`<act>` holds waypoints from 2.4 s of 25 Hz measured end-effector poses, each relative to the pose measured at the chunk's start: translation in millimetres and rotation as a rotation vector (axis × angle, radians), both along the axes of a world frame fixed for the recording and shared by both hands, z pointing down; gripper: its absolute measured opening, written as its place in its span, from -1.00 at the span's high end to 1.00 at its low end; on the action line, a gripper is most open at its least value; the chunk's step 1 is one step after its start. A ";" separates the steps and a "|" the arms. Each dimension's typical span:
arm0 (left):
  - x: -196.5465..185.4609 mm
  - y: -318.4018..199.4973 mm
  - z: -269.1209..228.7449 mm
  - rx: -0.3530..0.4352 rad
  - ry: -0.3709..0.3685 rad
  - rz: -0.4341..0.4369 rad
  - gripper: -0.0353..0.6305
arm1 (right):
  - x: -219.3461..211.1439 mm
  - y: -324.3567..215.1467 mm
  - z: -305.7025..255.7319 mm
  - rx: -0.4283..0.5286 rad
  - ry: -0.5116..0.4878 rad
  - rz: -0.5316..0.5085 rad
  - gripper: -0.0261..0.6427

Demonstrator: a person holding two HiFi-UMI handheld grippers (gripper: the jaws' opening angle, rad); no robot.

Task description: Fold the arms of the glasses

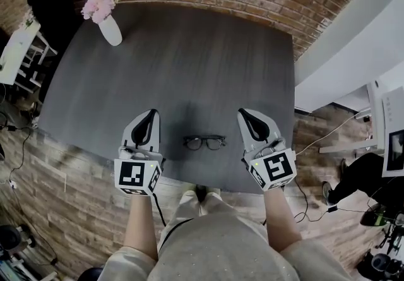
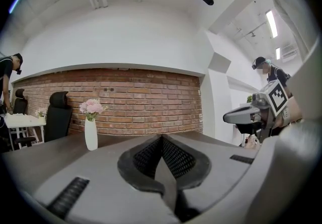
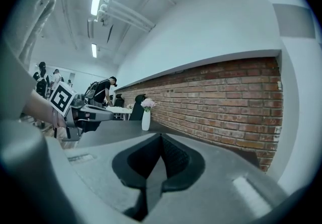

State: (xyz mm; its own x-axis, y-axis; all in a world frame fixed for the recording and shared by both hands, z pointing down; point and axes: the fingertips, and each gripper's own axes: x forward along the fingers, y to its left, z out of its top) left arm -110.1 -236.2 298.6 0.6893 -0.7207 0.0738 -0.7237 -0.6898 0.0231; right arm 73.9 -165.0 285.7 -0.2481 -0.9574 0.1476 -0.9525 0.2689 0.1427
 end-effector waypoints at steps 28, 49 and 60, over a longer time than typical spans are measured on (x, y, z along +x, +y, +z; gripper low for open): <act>3.0 -15.1 -51.2 0.058 0.077 0.005 0.90 | 22.4 -9.3 -46.0 0.082 -0.035 0.042 0.92; 14.6 -18.3 -41.2 0.041 0.078 0.013 0.90 | 29.0 -14.9 -38.2 0.069 -0.036 0.033 0.92; 18.3 -21.9 -37.5 0.032 0.083 0.078 0.90 | 22.8 -12.7 -37.0 0.060 -0.022 0.073 0.92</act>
